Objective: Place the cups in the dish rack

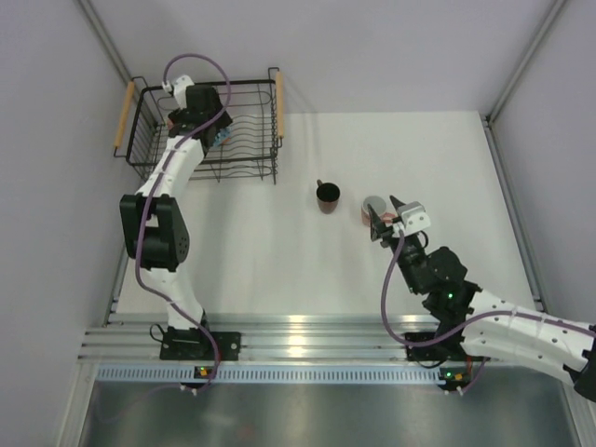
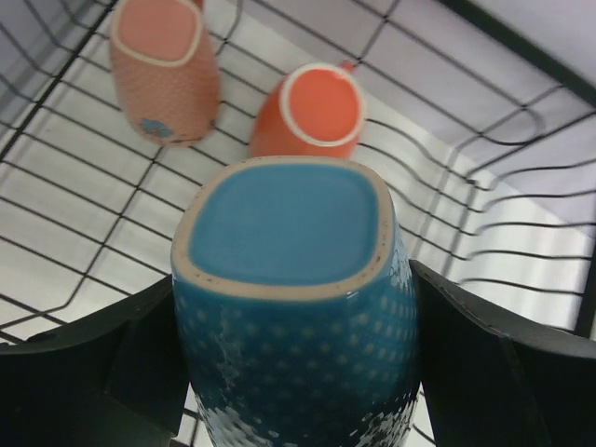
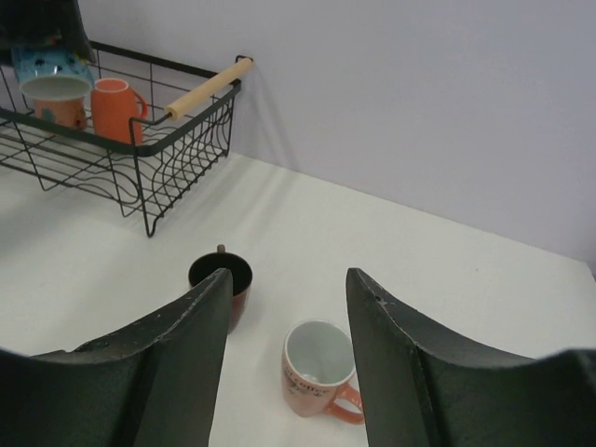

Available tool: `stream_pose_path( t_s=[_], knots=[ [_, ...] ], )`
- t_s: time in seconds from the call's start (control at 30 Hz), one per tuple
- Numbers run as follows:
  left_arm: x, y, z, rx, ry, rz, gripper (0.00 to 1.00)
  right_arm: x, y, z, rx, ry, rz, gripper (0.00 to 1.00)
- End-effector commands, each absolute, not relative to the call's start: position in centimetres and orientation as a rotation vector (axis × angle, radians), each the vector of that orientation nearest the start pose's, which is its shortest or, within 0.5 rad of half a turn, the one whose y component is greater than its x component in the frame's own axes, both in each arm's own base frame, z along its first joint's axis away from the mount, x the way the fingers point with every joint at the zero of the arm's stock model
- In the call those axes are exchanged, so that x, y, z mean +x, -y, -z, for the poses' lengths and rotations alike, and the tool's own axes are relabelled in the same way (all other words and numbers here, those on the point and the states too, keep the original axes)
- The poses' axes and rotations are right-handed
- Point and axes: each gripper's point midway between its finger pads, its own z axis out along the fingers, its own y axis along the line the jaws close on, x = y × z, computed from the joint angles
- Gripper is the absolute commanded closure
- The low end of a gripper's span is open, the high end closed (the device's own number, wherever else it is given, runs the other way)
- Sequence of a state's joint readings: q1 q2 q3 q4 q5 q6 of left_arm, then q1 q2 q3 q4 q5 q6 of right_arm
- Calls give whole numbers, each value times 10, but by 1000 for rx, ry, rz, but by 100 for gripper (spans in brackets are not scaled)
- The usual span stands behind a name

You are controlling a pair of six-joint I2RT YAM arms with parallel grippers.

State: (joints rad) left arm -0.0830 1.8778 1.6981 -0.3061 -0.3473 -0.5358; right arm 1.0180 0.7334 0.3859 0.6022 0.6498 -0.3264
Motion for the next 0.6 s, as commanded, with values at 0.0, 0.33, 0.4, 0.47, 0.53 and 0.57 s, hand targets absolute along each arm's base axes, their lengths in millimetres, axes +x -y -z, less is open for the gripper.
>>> stream_pose_path(
  t_s=[0.0, 0.33, 0.4, 0.47, 0.53, 0.57],
  knots=[
    [562, -28, -251, -698, -1822, -171, 100, 245, -172, -294, -288, -1289, -211, 47],
    [562, -76, -223, -884, -1748, -364, 100, 235, -168, -300, -300, -1286, -258, 47],
    [557, -86, -218, -923, -1723, -431, 100, 235, -168, -301, -300, -1288, -259, 47],
    [552, -94, -213, -967, -1692, -483, 100, 236, -167, -300, -297, -1293, -251, 47],
    [549, -102, -212, -999, -1653, -543, 100, 235, -167, -300, -293, -1296, -257, 47],
    [552, -104, -203, -998, -1661, -572, 100, 234, -167, -301, -291, -1292, -263, 46]
  ],
)
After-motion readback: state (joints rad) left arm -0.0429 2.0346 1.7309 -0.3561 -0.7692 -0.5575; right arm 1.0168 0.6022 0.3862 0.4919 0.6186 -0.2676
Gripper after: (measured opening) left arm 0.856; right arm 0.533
